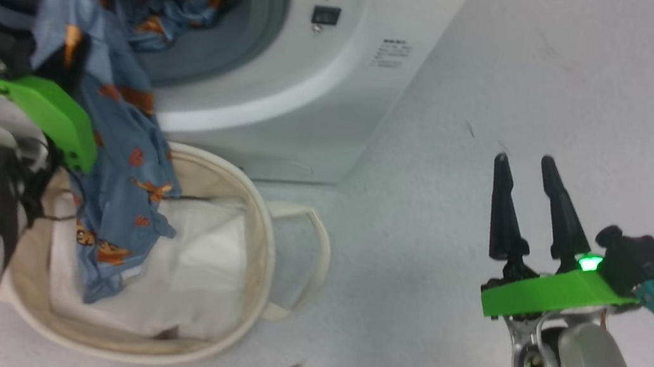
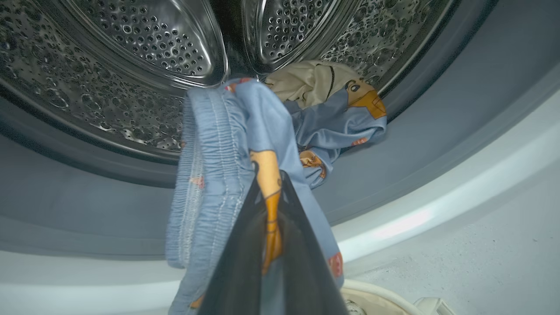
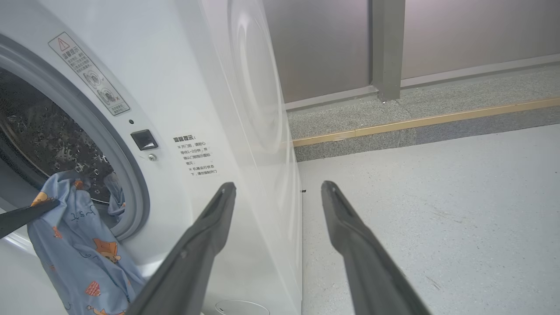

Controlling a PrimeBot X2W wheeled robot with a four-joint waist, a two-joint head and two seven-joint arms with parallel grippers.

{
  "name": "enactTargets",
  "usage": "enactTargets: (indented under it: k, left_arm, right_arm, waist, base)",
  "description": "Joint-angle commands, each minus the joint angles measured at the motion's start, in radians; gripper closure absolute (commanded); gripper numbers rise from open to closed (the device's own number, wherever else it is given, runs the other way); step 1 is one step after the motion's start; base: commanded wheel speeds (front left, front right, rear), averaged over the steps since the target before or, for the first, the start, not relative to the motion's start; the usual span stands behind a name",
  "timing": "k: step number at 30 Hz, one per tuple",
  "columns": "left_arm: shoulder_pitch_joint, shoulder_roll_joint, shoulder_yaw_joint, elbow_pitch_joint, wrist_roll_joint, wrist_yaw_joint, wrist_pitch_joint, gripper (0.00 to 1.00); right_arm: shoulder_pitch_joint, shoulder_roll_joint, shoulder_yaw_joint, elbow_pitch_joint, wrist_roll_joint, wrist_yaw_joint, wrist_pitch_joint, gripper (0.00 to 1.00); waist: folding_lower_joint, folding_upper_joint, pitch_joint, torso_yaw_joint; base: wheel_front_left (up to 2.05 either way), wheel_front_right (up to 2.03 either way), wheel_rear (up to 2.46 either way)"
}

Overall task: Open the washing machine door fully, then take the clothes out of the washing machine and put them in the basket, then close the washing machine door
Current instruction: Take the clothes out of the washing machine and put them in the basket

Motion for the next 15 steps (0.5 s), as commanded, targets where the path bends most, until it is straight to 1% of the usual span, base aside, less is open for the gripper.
enactTargets:
  k: [1, 9, 15]
  left_arm:
    - [-0.005, 0.033, 0.023, -0.039, -0.005, -0.005, -0.014, 1.00]
    - [0.150, 0.032, 0.018, -0.219, 0.012, -0.004, -0.019, 1.00]
    - [0.306, 0.011, 0.021, -0.346, -0.007, 0.018, -0.019, 1.00]
  right_arm:
    - [0.014, 0.001, 0.012, -0.021, -0.012, 0.007, -0.005, 0.00]
    - [0.042, 0.001, 0.009, 0.011, -0.037, 0.007, -0.005, 0.00]
    - [0.060, 0.001, 0.016, 0.026, -0.048, 0.007, -0.005, 0.00]
  waist:
    - [0.0000, 0.0000, -0.045, 0.034]
    - [0.0000, 0.0000, -0.153, 0.100]
    - [0.0000, 0.0000, -0.203, 0.137]
  base:
    - [0.00, 0.00, 0.00]
    - [0.00, 0.00, 0.00]
    - [0.00, 0.00, 0.00]
